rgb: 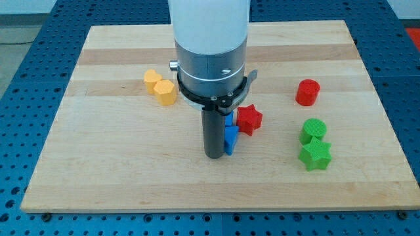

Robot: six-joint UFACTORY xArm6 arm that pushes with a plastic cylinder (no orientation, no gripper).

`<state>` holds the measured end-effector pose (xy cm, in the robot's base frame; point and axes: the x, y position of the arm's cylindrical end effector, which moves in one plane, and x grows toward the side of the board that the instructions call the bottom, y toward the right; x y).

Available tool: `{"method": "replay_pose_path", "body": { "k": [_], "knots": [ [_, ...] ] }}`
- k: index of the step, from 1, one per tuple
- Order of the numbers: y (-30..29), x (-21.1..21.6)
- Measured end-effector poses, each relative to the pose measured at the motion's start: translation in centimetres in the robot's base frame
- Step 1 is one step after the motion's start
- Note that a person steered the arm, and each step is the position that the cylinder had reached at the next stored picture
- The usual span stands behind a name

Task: Push the green star towards the blue blocks

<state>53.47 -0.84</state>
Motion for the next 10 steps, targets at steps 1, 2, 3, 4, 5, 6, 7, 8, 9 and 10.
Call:
{"method": "replay_pose_path", "body": {
  "k": [1,2,3,4,5,6,7,8,9,10],
  "knots": [
    [0.3,0.0],
    [0.3,0.1],
    [1.7,2.8],
    [5.4,4.5],
    [10.7,5.9],
    [16.4,6.2],
    [19.6,5.7],
    [18.8,4.5],
    [18.3,3.1],
    [17.2,2.3]
  ]
}}
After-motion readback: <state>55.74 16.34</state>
